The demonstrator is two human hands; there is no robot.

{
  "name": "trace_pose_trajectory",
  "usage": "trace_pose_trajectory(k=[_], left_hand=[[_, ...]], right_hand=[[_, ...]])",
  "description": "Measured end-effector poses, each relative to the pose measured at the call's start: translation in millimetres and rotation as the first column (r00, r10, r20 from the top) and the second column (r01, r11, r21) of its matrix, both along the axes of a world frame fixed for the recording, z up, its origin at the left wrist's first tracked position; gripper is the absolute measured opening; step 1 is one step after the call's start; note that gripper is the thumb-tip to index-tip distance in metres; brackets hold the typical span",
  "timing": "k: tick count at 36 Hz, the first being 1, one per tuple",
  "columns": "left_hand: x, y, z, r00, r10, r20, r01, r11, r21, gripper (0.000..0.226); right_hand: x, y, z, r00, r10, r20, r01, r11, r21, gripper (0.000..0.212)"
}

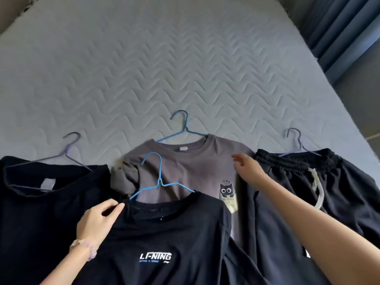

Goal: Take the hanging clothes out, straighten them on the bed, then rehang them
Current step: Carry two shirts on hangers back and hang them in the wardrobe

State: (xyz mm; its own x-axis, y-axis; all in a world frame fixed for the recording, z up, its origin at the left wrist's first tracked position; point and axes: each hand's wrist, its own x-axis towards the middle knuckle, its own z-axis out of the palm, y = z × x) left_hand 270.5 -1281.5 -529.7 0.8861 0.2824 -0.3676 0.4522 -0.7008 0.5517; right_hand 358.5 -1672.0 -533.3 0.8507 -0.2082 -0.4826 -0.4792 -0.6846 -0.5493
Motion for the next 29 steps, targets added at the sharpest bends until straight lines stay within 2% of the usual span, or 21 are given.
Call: trace_pose_trajectory(k=[5, 7, 10, 16, 20, 26, 29], left_hand=[[6, 7, -33, 0.999, -0.01, -0.051, 0.009, 1.0, -0.026, 0.018], [6, 8, -45, 0.996, 0.005, -0.094, -0.011, 0.998, -0.057, 0.006], [5, 8, -61, 0.989, 0.026, -0.142, -0.031, 0.999, -0.033, 0.03], [10, 10, -67, 0.981, 0.047, -0.188, -0.055, 0.998, -0.038, 0.03], [14, 11, -69, 0.979, 0.05, -0.196, -0.058, 0.998, -0.037, 0.03], [15, 14, -70, 0.978, 0.024, -0.206, -0.036, 0.998, -0.056, 0.032], [16, 14, -68, 0.98, 0.013, -0.2, -0.026, 0.998, -0.062, 0.03]], right_hand=[[53, 10, -30, 0.993, 0.115, 0.015, -0.112, 0.984, -0.14, 0.05], [69, 16, -42, 0.99, 0.139, 0.029, -0.133, 0.977, -0.17, 0.049], [86, 24, -55, 0.985, 0.172, 0.019, -0.165, 0.965, -0.202, 0.045], [113, 30, -62, 0.982, 0.18, 0.047, -0.158, 0.939, -0.307, 0.039], [129, 26, -57, 0.991, 0.135, 0.002, -0.132, 0.971, -0.198, 0.036], [137, 14, -33, 0.926, 0.323, -0.197, -0.359, 0.915, -0.184, 0.051], [135, 16, -18, 0.928, 0.352, -0.12, -0.367, 0.917, -0.152, 0.035]])
